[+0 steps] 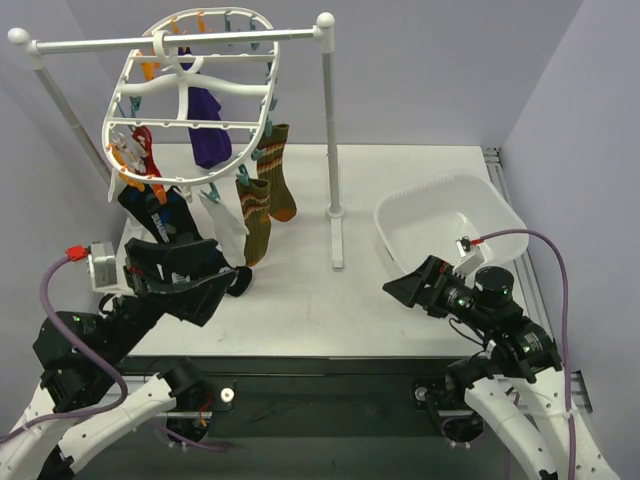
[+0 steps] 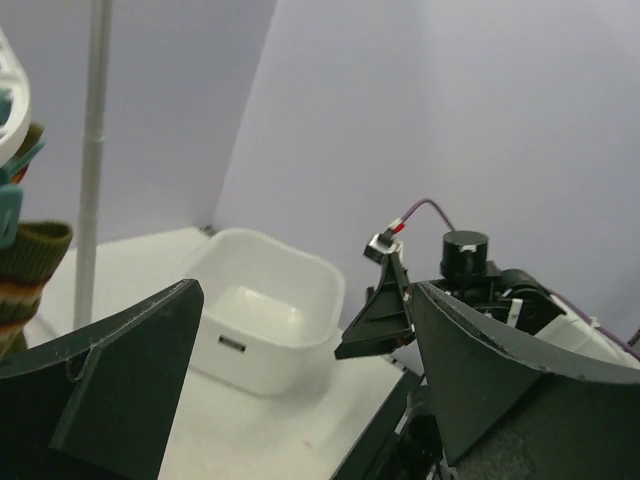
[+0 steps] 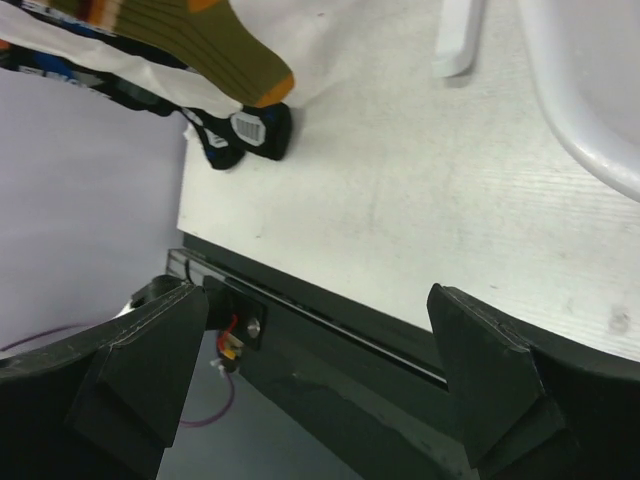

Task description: Remove the socks clipped to the hanger

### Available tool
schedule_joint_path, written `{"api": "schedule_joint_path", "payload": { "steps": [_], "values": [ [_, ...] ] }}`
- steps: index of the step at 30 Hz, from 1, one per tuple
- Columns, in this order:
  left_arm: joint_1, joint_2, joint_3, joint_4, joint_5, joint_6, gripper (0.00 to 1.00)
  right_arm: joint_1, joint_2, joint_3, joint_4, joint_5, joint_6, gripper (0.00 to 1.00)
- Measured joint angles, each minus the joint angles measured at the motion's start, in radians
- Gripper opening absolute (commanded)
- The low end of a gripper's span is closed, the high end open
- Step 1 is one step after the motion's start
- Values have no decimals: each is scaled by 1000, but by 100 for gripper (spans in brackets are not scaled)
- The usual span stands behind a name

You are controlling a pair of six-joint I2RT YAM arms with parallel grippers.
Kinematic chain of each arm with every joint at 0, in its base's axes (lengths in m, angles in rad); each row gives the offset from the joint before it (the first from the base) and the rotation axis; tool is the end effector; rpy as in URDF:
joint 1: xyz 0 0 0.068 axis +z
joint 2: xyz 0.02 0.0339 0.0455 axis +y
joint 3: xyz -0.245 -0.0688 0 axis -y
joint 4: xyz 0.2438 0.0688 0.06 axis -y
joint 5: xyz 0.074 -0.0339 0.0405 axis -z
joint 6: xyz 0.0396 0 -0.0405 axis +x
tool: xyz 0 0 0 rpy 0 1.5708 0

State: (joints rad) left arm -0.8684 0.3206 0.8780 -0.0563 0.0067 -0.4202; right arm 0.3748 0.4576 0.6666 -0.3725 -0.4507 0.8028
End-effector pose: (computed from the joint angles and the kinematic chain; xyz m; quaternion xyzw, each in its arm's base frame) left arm 0.0400 -0.0477 0.4252 0.1161 0.4963 -0.5181 0.6868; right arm 0.1188 0.0653 0.3132 0.0166 0.7570 0.4919 0.4298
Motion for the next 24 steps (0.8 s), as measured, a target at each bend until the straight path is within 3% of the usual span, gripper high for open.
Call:
{"api": "schedule_joint_path", "payload": {
  "steps": [6,11,13,19,24],
  "values": [
    [0,43,109,-314,-154,-93,97,0,47,61,-110,60,-85,100],
    [-2,-3,121,-395,-176,-123,97,0,52,102,-149,89,-144,100],
    [-9,5,150,-432,-183,-122,93,0,79,135,-171,90,-178,100],
    [-16,225,401,-622,-227,-100,87,11,266,265,-182,90,-293,97],
    [-16,291,413,-696,-221,-71,84,169,442,367,-115,130,-364,97]
  ]
}}
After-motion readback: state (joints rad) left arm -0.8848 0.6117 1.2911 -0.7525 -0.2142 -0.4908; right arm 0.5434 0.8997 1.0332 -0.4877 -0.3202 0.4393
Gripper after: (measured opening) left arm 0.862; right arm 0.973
